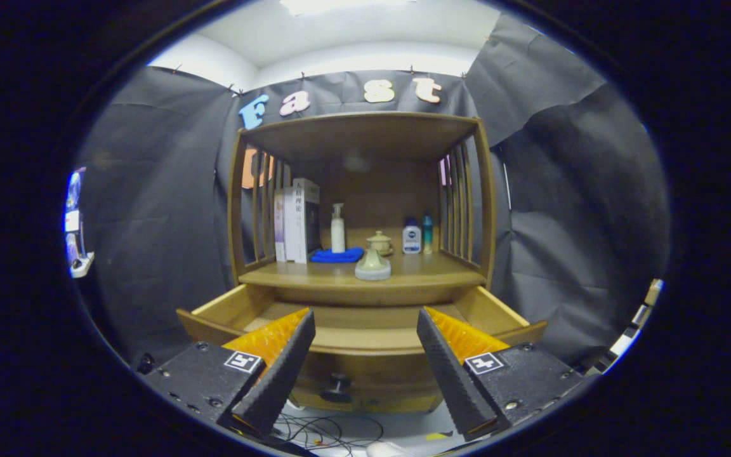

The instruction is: Pull open the drawer, take out the items inside it, and place them on the countertop above the cabinet.

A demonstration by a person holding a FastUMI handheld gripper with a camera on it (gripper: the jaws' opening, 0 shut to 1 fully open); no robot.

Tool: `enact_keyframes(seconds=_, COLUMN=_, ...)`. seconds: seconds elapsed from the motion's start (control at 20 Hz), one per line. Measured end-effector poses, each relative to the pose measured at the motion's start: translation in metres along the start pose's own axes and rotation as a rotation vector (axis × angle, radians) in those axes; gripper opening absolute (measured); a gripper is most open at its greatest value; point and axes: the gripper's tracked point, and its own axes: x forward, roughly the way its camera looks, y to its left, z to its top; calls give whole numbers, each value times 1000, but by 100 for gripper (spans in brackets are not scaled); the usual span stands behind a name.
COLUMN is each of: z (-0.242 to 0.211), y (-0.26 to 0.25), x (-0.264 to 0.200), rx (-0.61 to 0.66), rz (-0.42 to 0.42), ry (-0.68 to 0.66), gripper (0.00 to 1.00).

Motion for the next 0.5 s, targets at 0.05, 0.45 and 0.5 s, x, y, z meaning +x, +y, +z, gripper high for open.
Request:
enact_keyframes(seconds=0.05, z=-15, y=-1, x=-2, rx=2, rz=1, ry=19, gripper=100)
enact_keyframes(seconds=0.45, z=-97, y=16, x=7, rx=-21, rz=22, ry=154, gripper=100)
enact_keyframes(seconds=0.5, z=-100, y=20, x=11, rx=-28, rz=24, ry=157, gripper=100)
